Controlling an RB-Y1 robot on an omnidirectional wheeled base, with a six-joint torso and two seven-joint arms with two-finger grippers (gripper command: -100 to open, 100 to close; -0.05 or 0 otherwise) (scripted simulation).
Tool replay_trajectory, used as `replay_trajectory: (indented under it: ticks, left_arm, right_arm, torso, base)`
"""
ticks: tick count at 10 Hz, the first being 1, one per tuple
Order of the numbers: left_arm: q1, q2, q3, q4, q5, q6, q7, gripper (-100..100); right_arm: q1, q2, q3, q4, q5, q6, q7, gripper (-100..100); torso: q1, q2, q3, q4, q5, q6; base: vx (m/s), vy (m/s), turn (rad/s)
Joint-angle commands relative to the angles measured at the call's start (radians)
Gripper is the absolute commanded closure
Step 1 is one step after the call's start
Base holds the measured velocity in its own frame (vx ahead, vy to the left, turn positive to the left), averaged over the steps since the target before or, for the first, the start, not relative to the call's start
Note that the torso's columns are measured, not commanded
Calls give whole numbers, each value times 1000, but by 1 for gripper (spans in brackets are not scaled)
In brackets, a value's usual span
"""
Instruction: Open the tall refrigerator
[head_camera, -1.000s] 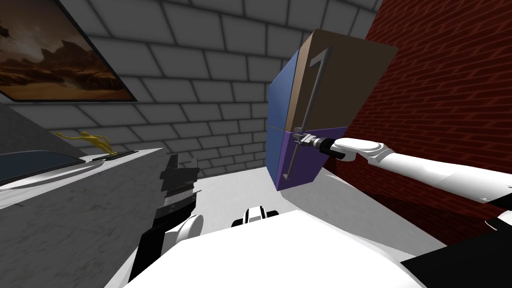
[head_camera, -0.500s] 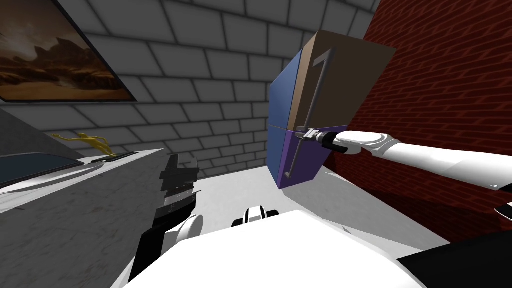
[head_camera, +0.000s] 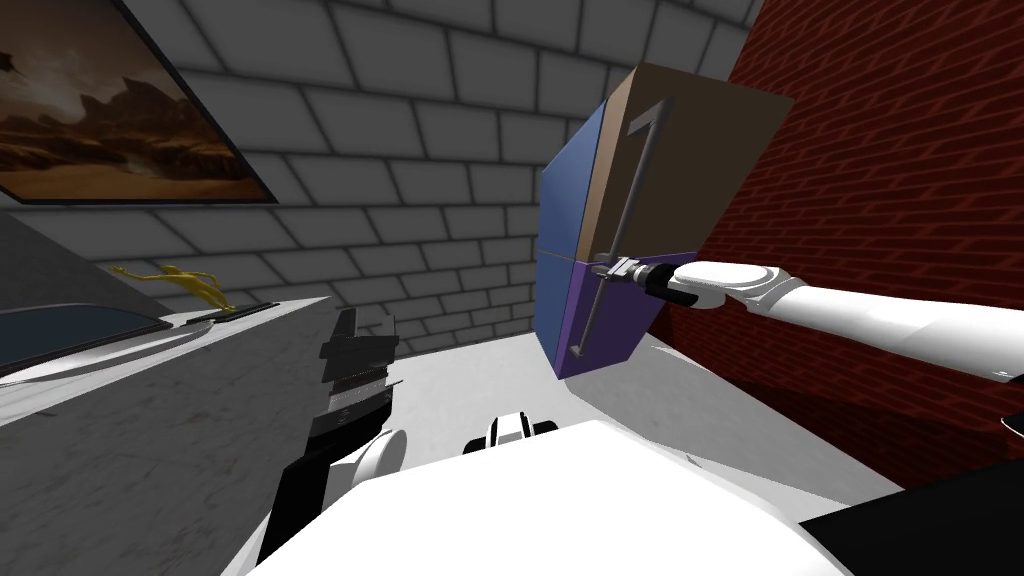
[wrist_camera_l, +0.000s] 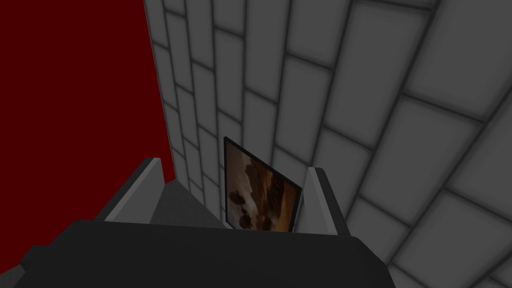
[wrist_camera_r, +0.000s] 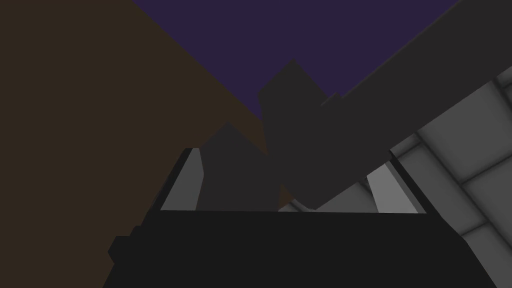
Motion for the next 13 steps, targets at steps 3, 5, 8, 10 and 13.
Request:
replay_trajectory:
  ticks: [3,5,8,10,13]
  left_arm:
    - [-1,0,0,0,0,0,0,0]
    - [0,0,0,0,0,0,0,0]
    - [0,0,0,0,0,0,0,0]
    - [0,0,0,0,0,0,0,0]
    - [0,0,0,0,0,0,0,0]
  right_arm:
    - [-11,12,-7,-87,11,-29,4,100]
    - [-19,20,-12,-145,19,-48,7,100]
    - [-23,23,-15,-174,23,-57,8,100]
    - [-31,31,-20,-232,30,-76,10,100]
    - [-38,39,-25,-290,38,-95,13,100]
  torso:
    - [-12,13,9,3,-6,8]
    - [-3,-4,-2,1,-2,8]
    - [-7,-4,-3,1,-1,2]
    - [-4,-6,-5,1,0,3]
    - [-3,-5,-3,1,-1,5]
  base:
    - [-213,-261,46]
    - [-154,-125,-48]
    - [-180,-223,30]
    - [-150,-200,-10]
    - [-139,-160,0]
